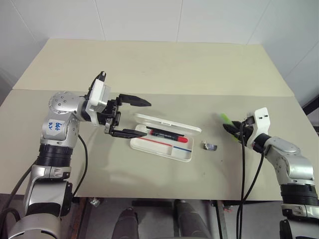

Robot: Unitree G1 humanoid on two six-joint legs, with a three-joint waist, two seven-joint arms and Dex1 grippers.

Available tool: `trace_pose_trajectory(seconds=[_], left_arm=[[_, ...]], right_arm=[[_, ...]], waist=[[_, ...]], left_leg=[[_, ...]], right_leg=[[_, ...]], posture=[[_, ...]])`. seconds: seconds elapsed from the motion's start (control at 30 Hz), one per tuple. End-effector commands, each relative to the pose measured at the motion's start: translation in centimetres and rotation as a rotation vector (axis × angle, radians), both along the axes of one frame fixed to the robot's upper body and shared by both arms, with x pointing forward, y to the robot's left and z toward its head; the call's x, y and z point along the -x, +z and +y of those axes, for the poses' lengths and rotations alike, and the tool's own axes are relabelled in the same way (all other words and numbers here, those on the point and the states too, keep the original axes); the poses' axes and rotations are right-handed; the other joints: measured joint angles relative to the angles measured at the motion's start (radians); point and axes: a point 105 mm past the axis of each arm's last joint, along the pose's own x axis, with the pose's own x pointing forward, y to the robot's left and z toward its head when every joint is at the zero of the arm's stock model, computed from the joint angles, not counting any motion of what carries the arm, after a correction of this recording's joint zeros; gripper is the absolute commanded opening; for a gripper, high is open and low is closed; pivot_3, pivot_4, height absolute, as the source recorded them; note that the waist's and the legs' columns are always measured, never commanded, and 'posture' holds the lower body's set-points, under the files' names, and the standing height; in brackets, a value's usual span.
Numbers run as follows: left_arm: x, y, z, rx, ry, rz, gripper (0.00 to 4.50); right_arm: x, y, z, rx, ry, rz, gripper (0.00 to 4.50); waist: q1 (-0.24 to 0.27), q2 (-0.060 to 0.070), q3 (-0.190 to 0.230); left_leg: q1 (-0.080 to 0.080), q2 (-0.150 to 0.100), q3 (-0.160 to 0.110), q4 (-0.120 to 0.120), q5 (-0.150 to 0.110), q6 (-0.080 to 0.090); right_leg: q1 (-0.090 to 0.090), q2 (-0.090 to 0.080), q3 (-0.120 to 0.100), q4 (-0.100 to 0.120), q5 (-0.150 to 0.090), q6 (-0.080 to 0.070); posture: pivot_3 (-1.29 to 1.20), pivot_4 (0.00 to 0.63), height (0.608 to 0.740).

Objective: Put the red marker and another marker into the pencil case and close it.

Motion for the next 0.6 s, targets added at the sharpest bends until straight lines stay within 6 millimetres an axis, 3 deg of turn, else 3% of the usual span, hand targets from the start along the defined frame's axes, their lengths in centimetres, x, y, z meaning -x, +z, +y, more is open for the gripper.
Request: trace_pose_trajectory(seconds=[0.03, 0.1, 0.2, 0.3, 0.6], left_arm=[[0.5, 1.6, 0.3, 0.060, -0.039, -0.049, 4.50], [0.5, 1.7, 0.7, 0.080, -0.040, -0.054, 4.50], [0.7, 1.8, 1.3, 0.106, -0.061, -0.039, 4.50], [0.6, 2.1, 2.3, 0.142, -0.065, -0.035, 4.50], [-0.3, 1.4, 4.4, 0.160, 0.029, -0.035, 4.50]], right_arm=[[0.1, 4.8, 0.4, 0.050, 0.041, -0.176, 1.11], [0.2, 6.6, 1.6, 0.075, 0.090, -0.228, 1.11], [1.0, 10.3, 4.1, 0.094, 0.195, -0.321, 1.11], [2.3, 13.4, 7.7, 0.106, 0.336, -0.371, 1.11], [8.0, 14.3, 16.3, 0.101, 0.692, -0.288, 1.11]], waist=[[-0.002, 0.000, 0.000], [-0.004, 0.001, 0.001], [-0.011, 0.002, 0.001], [-0.020, 0.002, 0.001], [-0.018, 0.002, 0.001]], left_leg=[[0.000, 0.000, 0.000, 0.000, 0.000, 0.000], [0.000, 0.000, 0.000, -0.001, 0.000, 0.000], [0.000, 0.000, 0.000, -0.001, 0.000, 0.000], [-0.001, 0.000, 0.000, -0.001, 0.000, 0.000], [-0.004, 0.000, -0.001, -0.008, 0.000, 0.000]], right_leg=[[0.000, 0.000, 0.000, 0.000, 0.000, 0.001], [-0.001, 0.000, 0.000, 0.000, 0.005, 0.009], [-0.001, 0.000, 0.000, 0.000, 0.005, 0.009], [-0.001, 0.000, 0.000, 0.000, 0.005, 0.009], [-0.007, 0.000, -0.001, 0.001, 0.004, 0.008]], posture=[[0.00, 0.150, 0.740], [0.00, 0.150, 0.740], [0.00, 0.150, 0.740], [0.00, 0.150, 0.740], [0.00, 0.150, 0.740]])
